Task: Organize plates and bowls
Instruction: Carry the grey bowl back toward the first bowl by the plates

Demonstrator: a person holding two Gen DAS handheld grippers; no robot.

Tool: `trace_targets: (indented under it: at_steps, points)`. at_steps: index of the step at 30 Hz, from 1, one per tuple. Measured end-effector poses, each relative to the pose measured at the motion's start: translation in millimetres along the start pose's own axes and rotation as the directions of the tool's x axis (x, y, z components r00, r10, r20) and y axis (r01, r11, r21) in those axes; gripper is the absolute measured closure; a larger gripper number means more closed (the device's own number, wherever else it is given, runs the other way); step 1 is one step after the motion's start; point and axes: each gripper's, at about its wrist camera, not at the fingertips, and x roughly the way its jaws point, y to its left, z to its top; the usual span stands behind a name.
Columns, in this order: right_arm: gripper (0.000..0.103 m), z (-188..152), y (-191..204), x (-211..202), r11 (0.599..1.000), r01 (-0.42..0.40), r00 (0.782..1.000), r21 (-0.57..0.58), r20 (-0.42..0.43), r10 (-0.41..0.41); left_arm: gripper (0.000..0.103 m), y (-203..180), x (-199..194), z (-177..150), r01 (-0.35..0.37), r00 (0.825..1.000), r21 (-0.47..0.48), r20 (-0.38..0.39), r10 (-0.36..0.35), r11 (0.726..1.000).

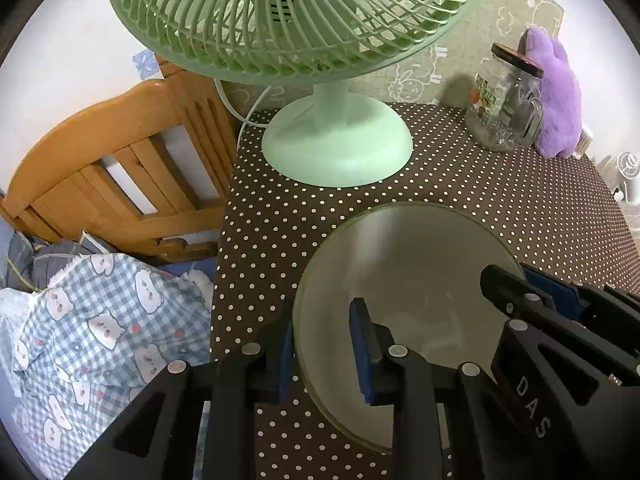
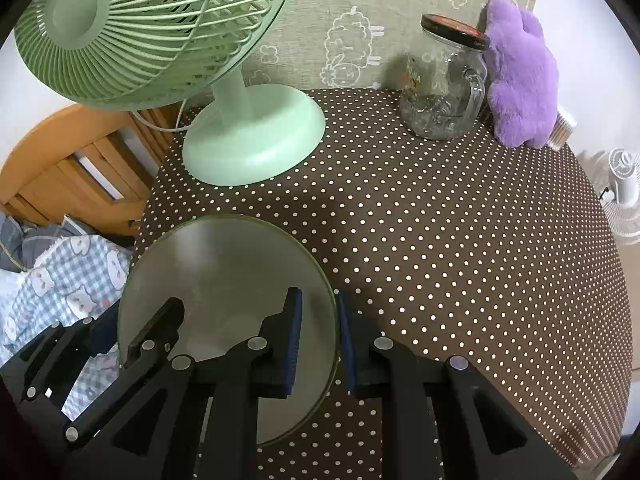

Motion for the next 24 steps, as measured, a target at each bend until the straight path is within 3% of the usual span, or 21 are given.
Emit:
trace_targets:
  at_steps: [13, 24]
  points:
    - [0.081, -9, -8, -25, 1.000, 0.020, 1.000, -0.001, -0.002, -0.020, 0.079, -8, -24, -7, 0.042, 0.999, -0.002, -0.020, -0.042, 0.999]
    - [0.081, -20, -30, -68, 1.000, 0.009, 1.000, -0.008, 0.020, -0.009, 0.079, -31, -70, -13, 0.028, 1.000, -0.011, 0.003, -0.028, 1.000]
